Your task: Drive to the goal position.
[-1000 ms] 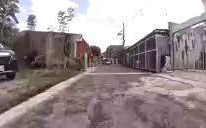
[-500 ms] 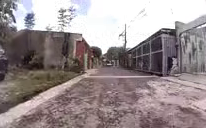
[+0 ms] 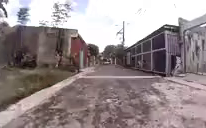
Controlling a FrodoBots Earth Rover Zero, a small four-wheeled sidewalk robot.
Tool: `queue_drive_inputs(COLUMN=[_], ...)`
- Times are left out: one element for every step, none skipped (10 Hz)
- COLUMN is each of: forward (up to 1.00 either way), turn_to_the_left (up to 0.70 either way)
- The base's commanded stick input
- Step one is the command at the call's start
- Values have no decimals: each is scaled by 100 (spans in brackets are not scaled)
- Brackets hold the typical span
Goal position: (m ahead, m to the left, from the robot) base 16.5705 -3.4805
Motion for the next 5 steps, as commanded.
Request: queue_drive_inputs(forward=[100, 100, 100, 100, 100], turn_to_the_left=[-17, -26, -9, 0, 0])
